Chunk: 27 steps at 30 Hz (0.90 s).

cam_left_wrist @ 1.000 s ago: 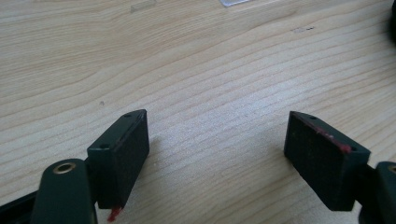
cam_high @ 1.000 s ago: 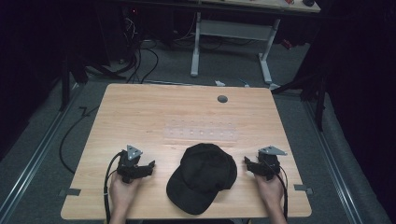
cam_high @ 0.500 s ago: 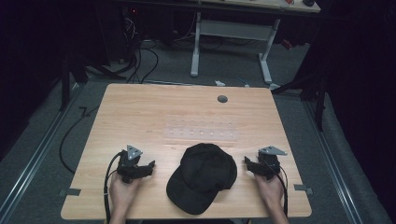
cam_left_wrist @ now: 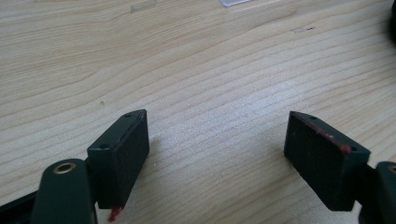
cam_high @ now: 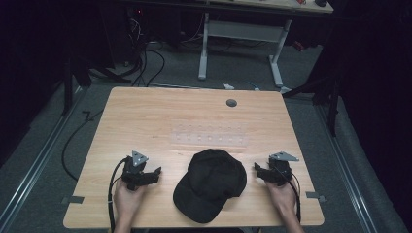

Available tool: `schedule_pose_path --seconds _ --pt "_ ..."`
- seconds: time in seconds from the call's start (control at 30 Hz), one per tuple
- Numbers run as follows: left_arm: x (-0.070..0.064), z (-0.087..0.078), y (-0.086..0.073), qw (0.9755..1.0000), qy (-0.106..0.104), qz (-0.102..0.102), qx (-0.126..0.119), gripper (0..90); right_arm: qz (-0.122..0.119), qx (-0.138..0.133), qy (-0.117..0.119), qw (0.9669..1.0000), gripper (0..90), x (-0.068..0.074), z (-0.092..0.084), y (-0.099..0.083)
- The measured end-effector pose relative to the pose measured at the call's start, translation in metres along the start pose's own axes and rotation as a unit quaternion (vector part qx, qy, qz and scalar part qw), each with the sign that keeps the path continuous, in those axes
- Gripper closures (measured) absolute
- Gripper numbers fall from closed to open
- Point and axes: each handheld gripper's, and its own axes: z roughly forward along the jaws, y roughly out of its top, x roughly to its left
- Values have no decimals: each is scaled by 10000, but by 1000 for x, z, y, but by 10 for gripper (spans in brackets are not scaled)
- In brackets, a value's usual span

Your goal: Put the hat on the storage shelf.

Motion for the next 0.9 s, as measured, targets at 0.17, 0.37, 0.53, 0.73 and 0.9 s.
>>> schedule_pose_path --seconds 0.17,0.37,0.53,0.73,0.9 --pt "0 0 0 10000 -4 -8 6 225 20 -116 -7 9999 409 -1 -5 -2" --pt "0 0 0 10000 0 0 0 225 132 -320 244 9991 425 1 -22 -2" --pt "0 0 0 10000 1 -3 -3 225 -49 -482 387 9981 449 11 -36 1" --pt "0 0 0 10000 1 -2 -3 225 -210 -569 596 9964 466 23 -48 2" --pt "0 0 0 10000 2 -2 -3 225 -292 -642 747 9947 469 33 -55 3"
